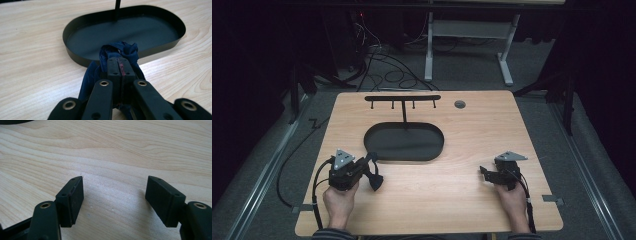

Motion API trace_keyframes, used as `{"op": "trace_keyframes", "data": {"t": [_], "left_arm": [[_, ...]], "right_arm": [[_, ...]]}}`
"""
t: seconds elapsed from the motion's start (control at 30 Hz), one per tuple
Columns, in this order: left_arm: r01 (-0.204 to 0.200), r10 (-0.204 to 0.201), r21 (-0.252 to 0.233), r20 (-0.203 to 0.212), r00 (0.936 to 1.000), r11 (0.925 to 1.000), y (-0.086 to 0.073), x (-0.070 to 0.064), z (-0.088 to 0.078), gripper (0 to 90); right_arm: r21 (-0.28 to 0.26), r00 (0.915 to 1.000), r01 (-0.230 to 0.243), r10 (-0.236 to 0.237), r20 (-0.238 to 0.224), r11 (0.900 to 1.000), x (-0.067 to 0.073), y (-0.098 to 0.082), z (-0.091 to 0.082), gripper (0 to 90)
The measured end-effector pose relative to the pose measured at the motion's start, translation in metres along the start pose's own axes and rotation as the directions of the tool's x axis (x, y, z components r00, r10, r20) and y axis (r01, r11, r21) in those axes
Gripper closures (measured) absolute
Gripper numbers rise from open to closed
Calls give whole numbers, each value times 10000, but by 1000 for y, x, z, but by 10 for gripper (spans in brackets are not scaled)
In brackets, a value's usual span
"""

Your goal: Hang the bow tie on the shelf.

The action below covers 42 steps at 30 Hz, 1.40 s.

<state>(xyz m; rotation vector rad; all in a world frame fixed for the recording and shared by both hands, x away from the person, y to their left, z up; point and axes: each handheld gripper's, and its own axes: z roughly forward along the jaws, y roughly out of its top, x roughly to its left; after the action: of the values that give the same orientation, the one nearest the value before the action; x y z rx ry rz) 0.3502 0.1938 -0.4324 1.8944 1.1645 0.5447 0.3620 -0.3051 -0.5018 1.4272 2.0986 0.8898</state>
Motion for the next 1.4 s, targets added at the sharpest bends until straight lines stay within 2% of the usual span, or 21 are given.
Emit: {"op": "trace_keyframes", "data": {"t": [0.2,0.43,0.93,1.07,1.4], "left_arm": [[-243,243,40,-47,9997,9997,7,0,-3,894],[-212,213,-175,16,9998,9996,15,4,-8,894],[-345,360,-463,323,9988,9983,43,7,-9,894],[-521,536,-522,276,9982,9973,53,7,-10,894],[-618,641,-684,320,9974,9957,74,10,-9,894]], "right_arm": [[-4,10000,-4,4,-12,10000,0,0,0,323],[-1,10000,1,-1,-6,10000,0,0,0,323],[-24,10000,-35,35,-34,10000,0,0,0,323],[-24,10000,-44,44,-39,10000,0,0,0,323],[-30,10000,-47,47,-54,10000,-1,0,0,323]]}}
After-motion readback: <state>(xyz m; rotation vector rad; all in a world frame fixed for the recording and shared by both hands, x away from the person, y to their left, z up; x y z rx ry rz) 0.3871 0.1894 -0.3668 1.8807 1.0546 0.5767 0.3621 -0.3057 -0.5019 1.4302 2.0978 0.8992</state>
